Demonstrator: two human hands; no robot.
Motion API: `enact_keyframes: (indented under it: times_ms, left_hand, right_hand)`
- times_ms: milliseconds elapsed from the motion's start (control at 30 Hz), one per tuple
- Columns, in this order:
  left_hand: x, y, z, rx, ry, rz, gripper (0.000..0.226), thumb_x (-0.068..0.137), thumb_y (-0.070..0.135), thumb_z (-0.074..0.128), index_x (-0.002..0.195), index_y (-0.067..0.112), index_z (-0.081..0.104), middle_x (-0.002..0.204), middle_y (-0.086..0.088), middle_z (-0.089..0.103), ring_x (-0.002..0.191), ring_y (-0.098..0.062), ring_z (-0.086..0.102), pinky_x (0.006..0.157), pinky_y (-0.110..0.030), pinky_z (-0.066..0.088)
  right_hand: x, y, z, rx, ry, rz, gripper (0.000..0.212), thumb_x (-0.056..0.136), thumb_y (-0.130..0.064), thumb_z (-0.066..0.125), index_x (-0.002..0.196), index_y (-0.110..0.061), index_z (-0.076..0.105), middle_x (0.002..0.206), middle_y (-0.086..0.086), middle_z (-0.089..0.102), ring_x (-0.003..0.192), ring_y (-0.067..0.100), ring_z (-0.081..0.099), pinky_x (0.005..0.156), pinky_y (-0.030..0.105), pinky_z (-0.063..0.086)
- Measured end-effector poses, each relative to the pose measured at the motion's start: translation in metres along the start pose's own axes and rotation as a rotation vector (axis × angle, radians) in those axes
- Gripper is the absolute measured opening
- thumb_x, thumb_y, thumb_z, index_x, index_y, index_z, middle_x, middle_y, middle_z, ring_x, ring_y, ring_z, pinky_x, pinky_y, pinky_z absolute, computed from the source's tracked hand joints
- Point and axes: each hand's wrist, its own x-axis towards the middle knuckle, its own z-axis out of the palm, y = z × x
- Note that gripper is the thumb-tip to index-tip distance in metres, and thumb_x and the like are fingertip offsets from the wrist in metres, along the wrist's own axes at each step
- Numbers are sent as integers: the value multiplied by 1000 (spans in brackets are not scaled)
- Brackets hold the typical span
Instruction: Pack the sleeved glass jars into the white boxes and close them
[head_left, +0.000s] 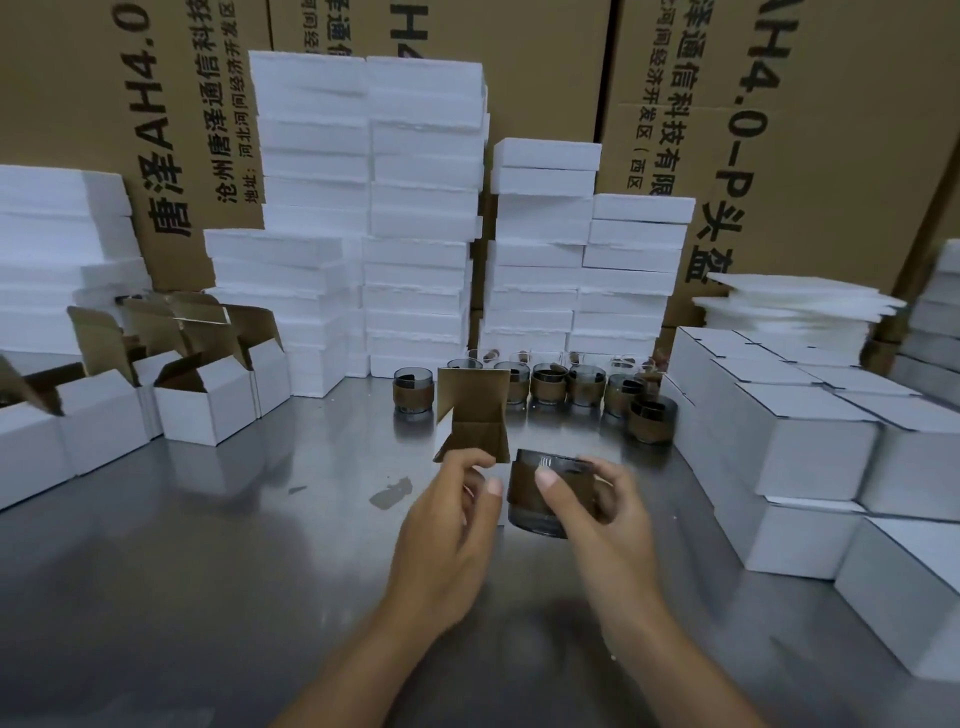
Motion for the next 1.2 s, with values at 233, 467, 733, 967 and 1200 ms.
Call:
enact_keyframes:
  times_ms: [233, 467, 733, 967, 1200]
  left_hand:
    - [-8, -3, 1, -263, -368, -192, 44, 84, 62, 36, 121, 41, 47, 99, 17, 66, 83, -10, 66, 72, -20, 50]
    - [-5, -2, 1, -354, -362, -291, 51, 73, 69, 41, 115, 42, 50, 100, 13, 67, 85, -12, 67, 70, -21, 50]
    - [0, -1, 1, -416, -292, -303, 47, 77, 60, 43, 115, 36, 54, 96, 4, 67, 83, -13, 67, 71, -23, 50]
    - [2, 2, 2, -431, -224, -256, 38, 71, 54, 51, 106, 39, 52, 80, 1, 68, 74, -9, 67, 68, -20, 54]
    - [2, 1, 2, -412, -209, -252, 33, 72, 53, 49, 102, 39, 50, 77, 4, 69, 72, -8, 66, 65, -16, 53]
  right_hand:
    - [-5, 12, -1, -8, -118, 59, 62, 52, -54, 70, 106, -25, 57, 92, -8, 71, 80, 1, 68, 62, 12, 50]
    - [-6, 16, 0, -62, -174, 37, 50, 68, -38, 76, 112, -24, 60, 89, -18, 69, 81, -7, 64, 58, 6, 46]
    - [0, 17, 1, 50, -88, 147, 38, 72, -37, 72, 105, -20, 61, 91, -6, 72, 78, 0, 68, 61, 15, 49]
    - [3, 18, 3, 114, -128, 244, 26, 92, -42, 49, 86, -24, 68, 80, -5, 74, 76, 6, 69, 64, 25, 46]
    - [2, 19, 3, 70, -160, 244, 33, 91, -52, 45, 101, -29, 66, 91, -5, 74, 88, 9, 69, 68, 26, 46]
